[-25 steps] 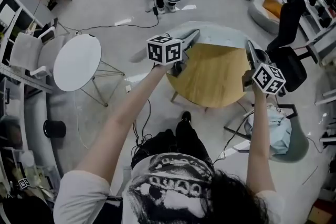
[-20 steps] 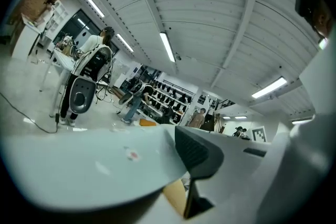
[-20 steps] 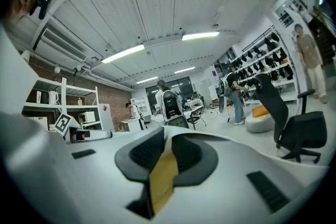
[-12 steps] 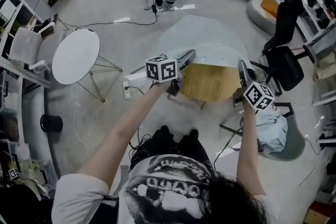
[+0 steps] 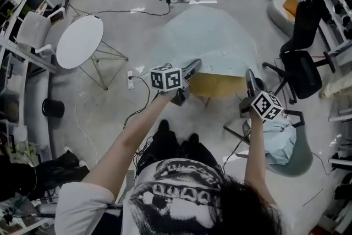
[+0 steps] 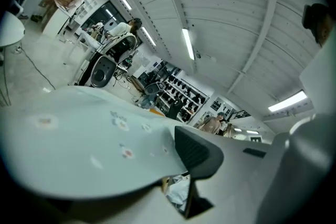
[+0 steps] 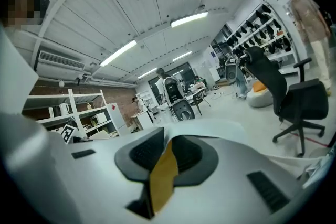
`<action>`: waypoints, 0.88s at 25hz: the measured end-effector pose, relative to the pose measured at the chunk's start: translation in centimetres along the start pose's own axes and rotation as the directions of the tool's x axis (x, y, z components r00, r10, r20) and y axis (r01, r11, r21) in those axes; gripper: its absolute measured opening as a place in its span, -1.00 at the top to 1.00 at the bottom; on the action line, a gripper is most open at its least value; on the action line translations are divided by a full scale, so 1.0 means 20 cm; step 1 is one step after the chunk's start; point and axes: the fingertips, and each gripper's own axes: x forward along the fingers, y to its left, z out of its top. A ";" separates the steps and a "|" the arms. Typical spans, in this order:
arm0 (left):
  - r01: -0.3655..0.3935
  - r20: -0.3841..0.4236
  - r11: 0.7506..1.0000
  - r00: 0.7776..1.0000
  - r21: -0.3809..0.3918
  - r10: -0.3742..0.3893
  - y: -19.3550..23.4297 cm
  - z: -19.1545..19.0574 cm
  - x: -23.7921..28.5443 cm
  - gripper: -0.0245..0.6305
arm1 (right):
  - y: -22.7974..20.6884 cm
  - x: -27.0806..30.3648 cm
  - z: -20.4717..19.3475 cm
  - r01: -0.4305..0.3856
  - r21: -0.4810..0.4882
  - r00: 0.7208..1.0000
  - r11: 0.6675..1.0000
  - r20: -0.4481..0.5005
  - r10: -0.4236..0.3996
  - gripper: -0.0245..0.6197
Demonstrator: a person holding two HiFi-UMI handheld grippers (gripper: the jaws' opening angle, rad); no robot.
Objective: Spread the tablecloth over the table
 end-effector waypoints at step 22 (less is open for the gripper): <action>-0.355 -0.216 0.935 0.913 -0.005 0.345 0.22 -0.91 -0.15 0.76 | -0.29 -0.28 -0.89 0.046 0.169 0.955 0.985 -0.296 0.006 0.83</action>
